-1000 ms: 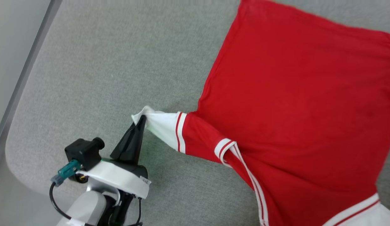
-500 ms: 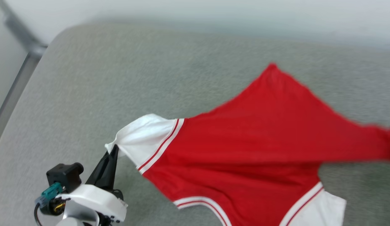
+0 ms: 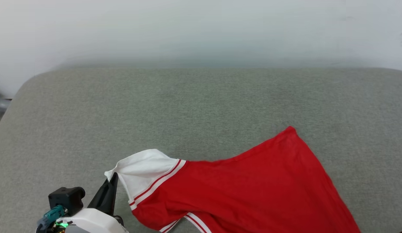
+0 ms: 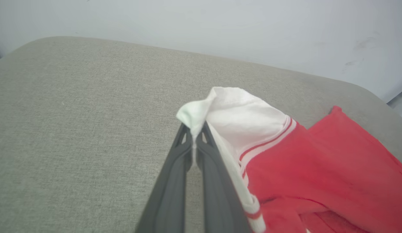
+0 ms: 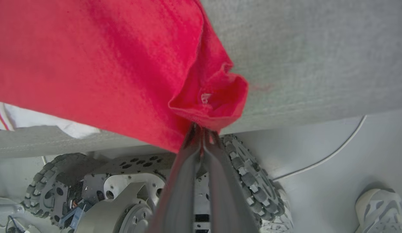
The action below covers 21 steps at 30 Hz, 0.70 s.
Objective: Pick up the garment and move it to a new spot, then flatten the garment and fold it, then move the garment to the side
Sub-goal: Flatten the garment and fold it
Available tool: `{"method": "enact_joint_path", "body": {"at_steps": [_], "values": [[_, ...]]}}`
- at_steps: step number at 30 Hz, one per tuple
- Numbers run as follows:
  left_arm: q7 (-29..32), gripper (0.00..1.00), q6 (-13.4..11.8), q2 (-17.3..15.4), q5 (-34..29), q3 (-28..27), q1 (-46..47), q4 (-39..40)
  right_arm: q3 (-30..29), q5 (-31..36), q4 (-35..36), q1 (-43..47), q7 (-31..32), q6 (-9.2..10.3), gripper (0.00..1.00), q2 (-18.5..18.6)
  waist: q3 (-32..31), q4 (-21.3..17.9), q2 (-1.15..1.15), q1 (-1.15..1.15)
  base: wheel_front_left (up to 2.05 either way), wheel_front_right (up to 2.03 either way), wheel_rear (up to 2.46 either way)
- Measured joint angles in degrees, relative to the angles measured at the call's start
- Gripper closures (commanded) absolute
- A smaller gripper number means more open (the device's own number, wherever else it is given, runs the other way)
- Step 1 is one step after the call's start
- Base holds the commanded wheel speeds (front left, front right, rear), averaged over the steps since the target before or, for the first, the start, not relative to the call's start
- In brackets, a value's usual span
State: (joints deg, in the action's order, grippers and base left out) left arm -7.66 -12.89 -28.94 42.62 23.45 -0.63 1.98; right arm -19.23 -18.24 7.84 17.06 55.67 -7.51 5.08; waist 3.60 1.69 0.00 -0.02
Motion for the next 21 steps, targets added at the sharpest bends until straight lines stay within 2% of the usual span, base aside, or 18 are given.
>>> {"method": "enact_joint_path", "body": {"at_steps": [1, 2, 3, 9, 14, 18, 21], "values": [[0.0, 1.00, -0.3, -0.1, 0.0, 0.0, -0.3, 0.2, 0.2, -0.5, -0.6, 0.7, -1.1, 0.00, 0.72, -0.8, -0.2, -0.4, 0.00, 0.00, 0.00, 0.00, 0.00], [0.3, 1.00, -0.3, -0.3, 0.1, 0.1, -0.3, 0.4, 0.7, -0.9, -1.4, 1.2, -1.8, 0.00, 0.11, -1.1, -0.2, -0.7, 0.00, 0.00, 0.00, 0.00, 0.00], [0.5, 1.00, -0.5, -0.3, 0.0, 0.1, -0.3, 0.6, 1.1, -1.5, -2.2, 1.5, -2.9, 0.00, 0.00, -1.5, -0.2, -1.0, 0.00, 0.00, 0.00, 0.00, 0.00], [1.0, 1.00, -0.8, -0.6, 0.0, 0.4, -0.3, 1.3, 1.0, -2.7, -5.0, -0.1, -16.1, 0.00, 0.00, -2.1, 0.4, -1.3, 0.00, 0.01, 0.00, 0.00, 0.00], [1.3, 1.00, -1.3, -0.9, -0.3, 0.4, 0.3, 1.9, 0.4, -3.1, -7.7, -5.5, -33.1, 0.00, 0.00, -2.2, 1.1, -0.7, 0.00, 0.02, 0.00, 0.00, 0.00], [1.3, 1.00, -1.2, -0.8, -0.7, 0.4, 1.8, 2.4, 1.9, -2.3, -10.8, -11.5, -41.6, 0.00, 0.00, -2.2, 2.2, -0.2, 0.00, 0.02, 0.00, 0.00, 0.00], [1.3, 1.00, -1.1, -0.8, -0.7, 0.5, 2.4, 2.7, 3.0, -1.6, -14.3, -16.3, -44.0, 0.00, 0.00, -2.2, 3.1, 0.2, 0.00, 0.02, 0.00, 0.00, 0.00]]}}
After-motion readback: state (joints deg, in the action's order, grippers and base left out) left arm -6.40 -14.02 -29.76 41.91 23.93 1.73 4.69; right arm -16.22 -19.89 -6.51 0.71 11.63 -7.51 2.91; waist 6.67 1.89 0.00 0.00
